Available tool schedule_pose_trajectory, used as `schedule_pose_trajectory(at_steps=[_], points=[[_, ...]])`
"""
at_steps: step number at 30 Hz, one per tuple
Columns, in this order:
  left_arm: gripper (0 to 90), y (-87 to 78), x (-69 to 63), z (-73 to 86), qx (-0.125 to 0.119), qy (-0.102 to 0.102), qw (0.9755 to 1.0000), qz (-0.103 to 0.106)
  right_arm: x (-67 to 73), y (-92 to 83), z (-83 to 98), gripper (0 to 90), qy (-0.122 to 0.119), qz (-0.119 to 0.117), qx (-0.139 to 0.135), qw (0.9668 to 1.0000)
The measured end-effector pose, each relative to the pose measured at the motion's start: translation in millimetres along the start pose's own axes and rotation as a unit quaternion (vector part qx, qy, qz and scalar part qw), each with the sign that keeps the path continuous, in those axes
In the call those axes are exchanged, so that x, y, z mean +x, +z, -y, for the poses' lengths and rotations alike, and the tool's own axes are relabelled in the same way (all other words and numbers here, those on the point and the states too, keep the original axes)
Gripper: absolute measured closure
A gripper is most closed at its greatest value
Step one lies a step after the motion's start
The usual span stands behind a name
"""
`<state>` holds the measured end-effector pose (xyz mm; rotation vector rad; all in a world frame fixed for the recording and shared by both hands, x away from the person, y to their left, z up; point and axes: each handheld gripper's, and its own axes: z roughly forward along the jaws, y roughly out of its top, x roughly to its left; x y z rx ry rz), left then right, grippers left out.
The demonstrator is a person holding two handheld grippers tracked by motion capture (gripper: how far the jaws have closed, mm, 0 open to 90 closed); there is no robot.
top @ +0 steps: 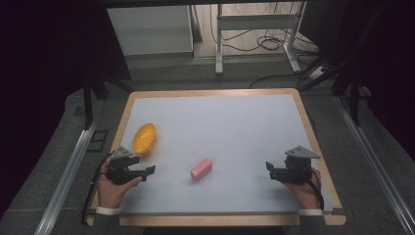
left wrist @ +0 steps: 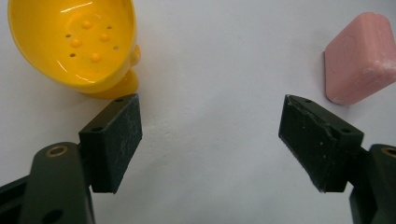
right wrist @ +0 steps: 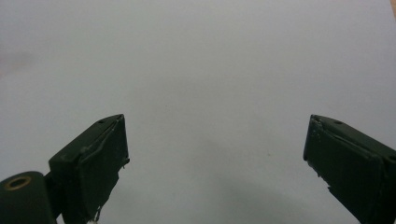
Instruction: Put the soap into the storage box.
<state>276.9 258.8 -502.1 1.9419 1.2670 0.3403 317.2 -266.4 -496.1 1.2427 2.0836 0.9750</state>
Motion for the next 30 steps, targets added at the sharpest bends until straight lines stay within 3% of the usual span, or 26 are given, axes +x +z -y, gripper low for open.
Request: schedule_pose_trajectory(at_steps=[14,19,30], points=[[22.1,-3.6,-2.4,-1.5,-0.001,0.005,1.0000,-0.004,-7.2,-4.2,5.0,8.4,0.010,-0.001,-0.003,0.9999],[22.2,-11.6,-0.9,-1.4,-0.010,-0.008,0.9998,-0.012,-5.4,-3.8,6.2,8.5,0.004,-0.006,0.004,1.0000],[22.2,-13.4,-13.3,-13.2,0.002,0.008,0.9999,-0.009,-11.4,-3.4,9.9,10.1,0.012,-0.007,0.008,0.9999]])
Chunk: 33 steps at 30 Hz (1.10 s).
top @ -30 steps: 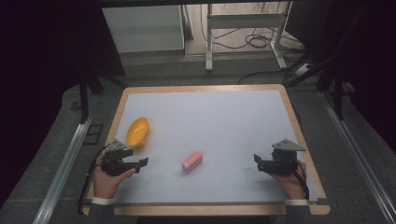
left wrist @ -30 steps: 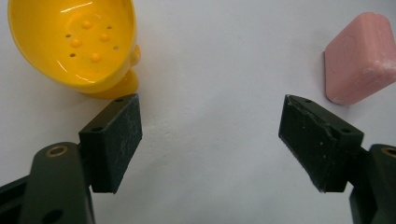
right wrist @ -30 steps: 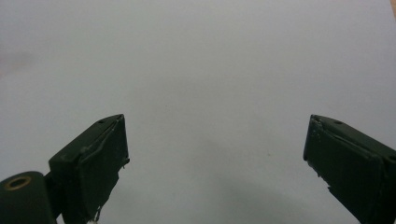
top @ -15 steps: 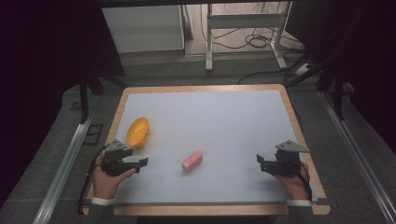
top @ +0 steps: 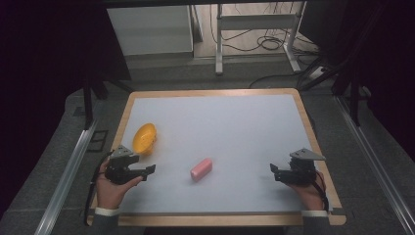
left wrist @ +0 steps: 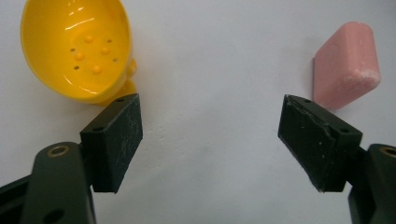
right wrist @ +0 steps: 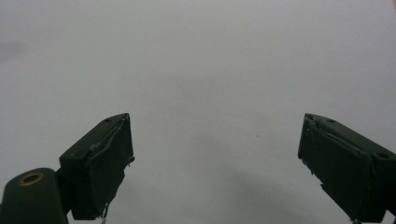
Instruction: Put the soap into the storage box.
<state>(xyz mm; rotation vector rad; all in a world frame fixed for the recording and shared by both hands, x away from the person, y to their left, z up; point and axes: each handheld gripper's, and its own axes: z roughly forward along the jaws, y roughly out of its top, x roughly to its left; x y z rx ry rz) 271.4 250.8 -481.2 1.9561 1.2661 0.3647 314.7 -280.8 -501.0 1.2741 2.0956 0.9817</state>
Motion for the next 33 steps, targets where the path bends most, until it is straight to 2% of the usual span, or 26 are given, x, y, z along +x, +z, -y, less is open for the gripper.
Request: schedule_pose_trajectory(at_steps=[6,15,21,33], points=[[22.3,-4.5,-4.3,-8.0,-0.001,0.009,0.9999,0.007,0.7,0.4,0.8,10.1,-0.003,0.004,0.004,1.0000],[22.2,-8.9,-8.7,-19.2,-0.005,0.014,0.9999,0.002,-4.6,-3.5,2.6,10.1,0.004,0.010,0.000,0.9999],[22.1,-12.0,-12.8,-26.6,-0.002,0.024,0.9997,0.004,-5.0,-4.6,2.4,10.1,0.005,0.010,-0.004,0.9999],[21.8,-6.2,-23.7,-35.3,0.014,0.043,0.9989,0.010,-6.6,-5.4,2.8,10.1,0.006,0.010,-0.005,0.9999]])
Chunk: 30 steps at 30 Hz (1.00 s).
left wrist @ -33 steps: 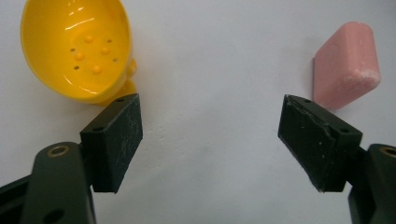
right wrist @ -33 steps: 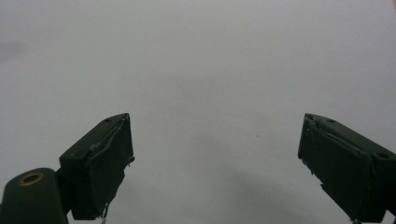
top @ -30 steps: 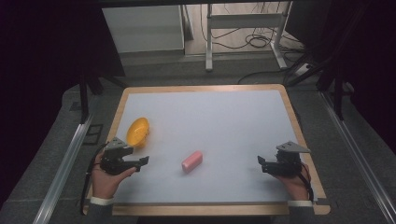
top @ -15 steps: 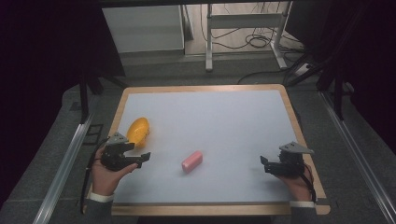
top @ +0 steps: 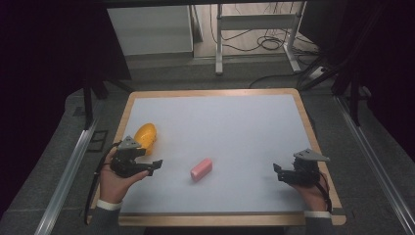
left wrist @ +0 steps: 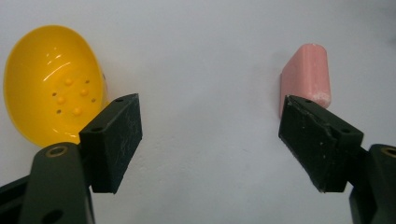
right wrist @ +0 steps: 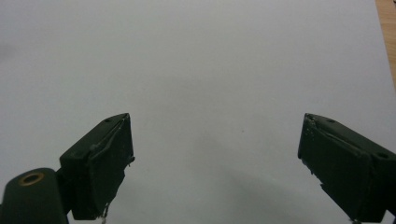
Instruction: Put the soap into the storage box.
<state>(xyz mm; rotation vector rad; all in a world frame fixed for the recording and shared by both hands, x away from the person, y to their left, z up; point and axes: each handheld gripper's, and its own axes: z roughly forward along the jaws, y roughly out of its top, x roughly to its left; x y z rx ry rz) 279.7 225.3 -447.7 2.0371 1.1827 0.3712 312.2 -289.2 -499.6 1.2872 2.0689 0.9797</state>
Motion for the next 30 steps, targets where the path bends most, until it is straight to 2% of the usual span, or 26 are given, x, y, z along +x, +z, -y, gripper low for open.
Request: schedule_pose_trajectory(at_steps=[30], points=[[21.2,15.2,-25.4,-24.5,0.022,0.044,0.9987,0.012,-1.1,0.8,0.9,10.1,-0.002,0.003,-0.001,1.0000]])
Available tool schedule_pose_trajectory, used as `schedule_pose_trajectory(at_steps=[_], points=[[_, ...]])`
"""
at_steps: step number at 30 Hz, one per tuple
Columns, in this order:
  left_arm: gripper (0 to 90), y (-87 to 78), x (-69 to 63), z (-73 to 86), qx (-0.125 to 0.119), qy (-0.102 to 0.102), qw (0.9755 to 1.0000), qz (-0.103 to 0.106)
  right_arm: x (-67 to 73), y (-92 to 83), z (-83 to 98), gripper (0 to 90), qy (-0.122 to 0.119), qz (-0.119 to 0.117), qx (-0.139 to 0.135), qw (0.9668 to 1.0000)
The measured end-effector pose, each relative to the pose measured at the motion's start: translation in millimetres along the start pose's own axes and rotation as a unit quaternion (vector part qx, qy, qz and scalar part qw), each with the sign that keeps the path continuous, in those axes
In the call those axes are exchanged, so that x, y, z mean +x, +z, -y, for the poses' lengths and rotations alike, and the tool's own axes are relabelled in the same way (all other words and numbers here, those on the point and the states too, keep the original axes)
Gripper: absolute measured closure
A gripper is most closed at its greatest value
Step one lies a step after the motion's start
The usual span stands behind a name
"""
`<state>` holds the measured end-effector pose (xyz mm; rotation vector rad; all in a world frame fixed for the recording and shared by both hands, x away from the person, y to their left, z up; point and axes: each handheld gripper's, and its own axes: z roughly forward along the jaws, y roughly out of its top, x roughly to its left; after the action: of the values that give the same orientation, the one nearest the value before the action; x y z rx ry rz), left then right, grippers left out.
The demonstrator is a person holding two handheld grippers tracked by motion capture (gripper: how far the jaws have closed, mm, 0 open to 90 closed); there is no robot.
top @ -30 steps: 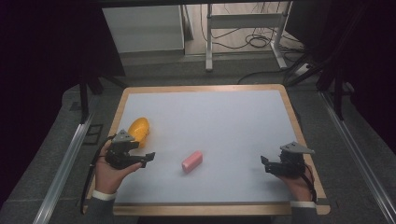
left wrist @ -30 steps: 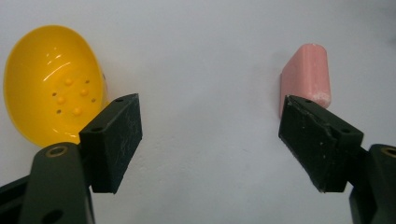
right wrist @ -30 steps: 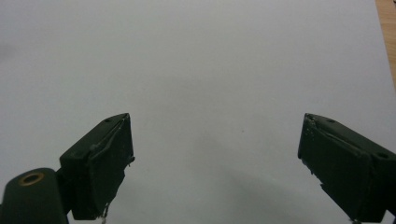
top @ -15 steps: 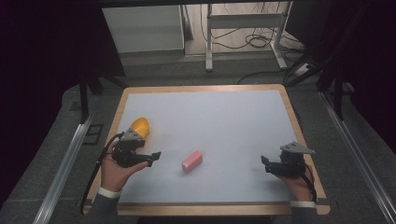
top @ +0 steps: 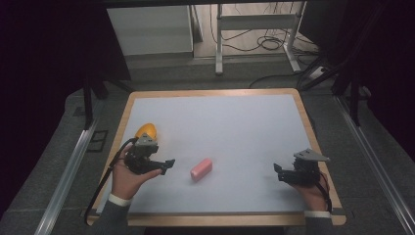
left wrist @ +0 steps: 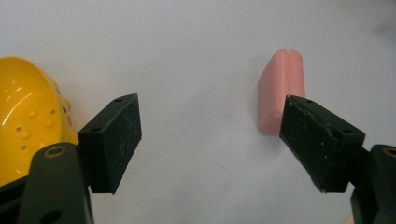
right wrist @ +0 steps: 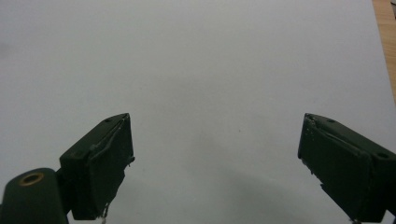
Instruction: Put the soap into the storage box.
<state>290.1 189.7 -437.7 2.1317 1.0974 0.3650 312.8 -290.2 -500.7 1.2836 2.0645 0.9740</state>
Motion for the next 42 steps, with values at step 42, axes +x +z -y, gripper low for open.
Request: schedule_pose_trajectory(at_steps=[42], points=[[21.7,51.2,-49.5,-27.6,0.052,0.058,0.9964,0.034,-1.4,0.7,0.8,10.1,0.000,0.004,0.002,1.0000]])
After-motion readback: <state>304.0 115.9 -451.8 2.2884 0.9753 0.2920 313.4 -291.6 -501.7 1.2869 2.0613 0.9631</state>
